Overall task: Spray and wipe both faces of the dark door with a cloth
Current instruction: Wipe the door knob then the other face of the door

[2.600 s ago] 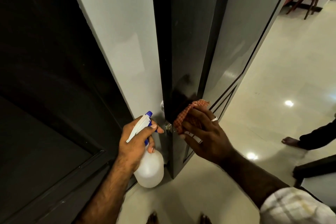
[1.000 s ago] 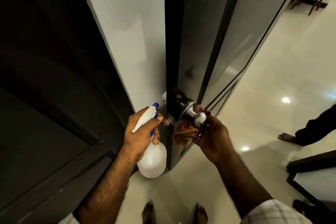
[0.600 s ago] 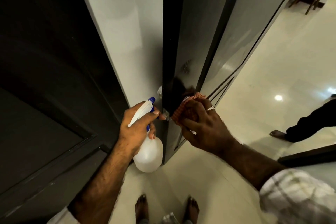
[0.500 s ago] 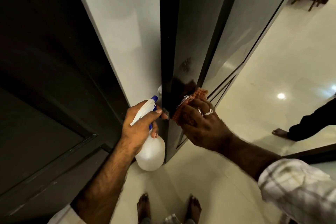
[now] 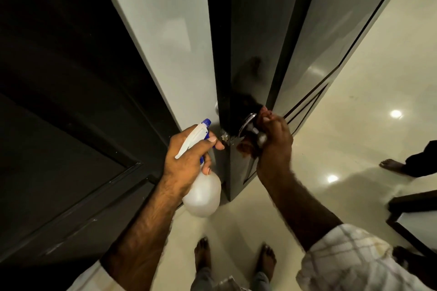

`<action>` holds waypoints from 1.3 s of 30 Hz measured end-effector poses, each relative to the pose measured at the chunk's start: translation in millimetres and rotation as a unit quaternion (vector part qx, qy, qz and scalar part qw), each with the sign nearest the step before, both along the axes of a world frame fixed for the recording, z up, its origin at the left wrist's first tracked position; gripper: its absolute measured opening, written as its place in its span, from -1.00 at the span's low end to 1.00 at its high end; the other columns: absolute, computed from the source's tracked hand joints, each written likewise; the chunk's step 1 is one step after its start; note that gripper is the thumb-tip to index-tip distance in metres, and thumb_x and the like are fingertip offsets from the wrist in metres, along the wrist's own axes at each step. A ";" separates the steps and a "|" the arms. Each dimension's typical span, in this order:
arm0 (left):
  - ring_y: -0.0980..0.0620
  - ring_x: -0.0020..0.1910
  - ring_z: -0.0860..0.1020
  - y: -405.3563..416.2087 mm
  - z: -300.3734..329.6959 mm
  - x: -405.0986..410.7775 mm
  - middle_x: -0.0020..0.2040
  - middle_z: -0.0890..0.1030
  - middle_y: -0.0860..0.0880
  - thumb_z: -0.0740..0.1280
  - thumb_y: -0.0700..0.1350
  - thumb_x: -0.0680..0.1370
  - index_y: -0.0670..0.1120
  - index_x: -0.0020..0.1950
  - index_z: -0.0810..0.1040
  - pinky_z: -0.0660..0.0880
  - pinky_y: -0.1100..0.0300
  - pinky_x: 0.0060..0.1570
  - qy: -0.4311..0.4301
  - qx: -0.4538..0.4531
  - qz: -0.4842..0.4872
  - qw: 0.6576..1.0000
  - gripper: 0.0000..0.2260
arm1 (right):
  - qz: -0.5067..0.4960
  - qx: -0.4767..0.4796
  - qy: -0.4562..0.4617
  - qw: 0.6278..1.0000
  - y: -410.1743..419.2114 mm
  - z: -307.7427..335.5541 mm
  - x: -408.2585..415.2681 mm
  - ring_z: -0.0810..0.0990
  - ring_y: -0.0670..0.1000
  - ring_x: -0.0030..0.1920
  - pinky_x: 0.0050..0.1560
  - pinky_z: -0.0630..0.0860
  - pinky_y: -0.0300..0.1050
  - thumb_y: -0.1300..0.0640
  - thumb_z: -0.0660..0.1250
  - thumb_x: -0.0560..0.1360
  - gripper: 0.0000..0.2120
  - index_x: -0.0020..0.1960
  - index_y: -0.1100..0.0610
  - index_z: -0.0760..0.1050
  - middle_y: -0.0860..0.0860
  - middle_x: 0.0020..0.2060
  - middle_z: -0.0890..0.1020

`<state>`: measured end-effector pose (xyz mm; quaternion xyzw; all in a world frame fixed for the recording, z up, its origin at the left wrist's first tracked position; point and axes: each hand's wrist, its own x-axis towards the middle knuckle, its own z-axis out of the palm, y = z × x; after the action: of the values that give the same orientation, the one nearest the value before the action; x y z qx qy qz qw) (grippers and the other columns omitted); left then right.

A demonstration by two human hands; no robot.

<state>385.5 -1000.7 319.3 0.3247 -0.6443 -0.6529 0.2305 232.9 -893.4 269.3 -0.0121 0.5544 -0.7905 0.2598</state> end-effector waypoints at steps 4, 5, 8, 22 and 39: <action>-0.11 -0.50 0.48 -0.4 -2.9 0.1 -0.06 0.75 -0.14 0.38 -0.20 0.64 -0.20 0.01 0.63 0.55 0.03 -0.32 -0.003 -0.002 0.002 1.000 -0.92 | 0.118 -0.048 -0.336 0.933 19.9 19.3 -10.7 0.69 0.13 -0.10 -0.38 0.56 -0.19 -0.15 0.37 0.55 -0.49 0.38 0.12 0.60 0.26 0.17 0.69; -0.12 -0.50 0.47 -1.4 -4.0 1.7 -0.06 0.75 -0.14 0.36 -0.23 0.66 -0.20 0.00 0.63 0.55 0.02 -0.31 -0.005 -0.006 0.003 1.000 -0.91 | 0.144 -0.039 -0.326 0.934 23.4 21.7 -12.3 0.70 0.15 -0.08 -0.36 0.59 -0.15 -0.16 0.36 0.57 -0.49 0.40 0.12 0.58 0.26 0.18 0.69; -0.08 -0.51 0.49 -4.0 -6.3 1.9 -0.06 0.75 -0.14 0.36 -0.22 0.67 -0.20 0.01 0.63 0.57 0.06 -0.34 -0.009 -0.008 0.005 1.000 -0.91 | 0.140 0.048 -0.132 0.980 24.0 25.1 -15.1 0.76 0.21 0.07 -0.04 0.73 0.10 -0.11 0.32 0.67 -0.66 0.35 0.05 0.52 0.19 0.16 0.71; -0.06 -0.50 0.53 -6.3 -4.0 -10.9 -0.06 0.76 -0.09 0.37 -0.19 0.67 -0.23 0.07 0.62 0.63 0.09 -0.35 -0.017 -0.016 0.013 1.000 -0.89 | 0.189 0.242 0.773 0.556 45.2 -17.3 -65.0 0.49 0.26 0.32 0.00 0.66 0.07 -0.11 0.47 0.57 -0.69 0.23 0.01 0.62 0.19 0.31 0.53; -0.15 -0.52 0.46 -15.0 -20.9 14.8 -0.07 0.75 -0.19 0.33 -0.29 0.67 -0.24 0.02 0.62 0.54 -0.01 -0.32 -0.020 0.010 0.013 1.000 -0.91 | 0.000 0.044 -0.098 0.994 4.0 -45.5 62.3 0.75 0.04 0.16 -0.02 0.72 -0.12 0.14 0.27 0.74 -0.65 0.51 0.02 0.45 0.02 0.28 0.68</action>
<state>400.3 -1015.7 298.4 0.3481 -0.6382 -0.6496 0.2225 295.2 -889.4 223.8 0.0769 0.5607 -0.7625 0.3134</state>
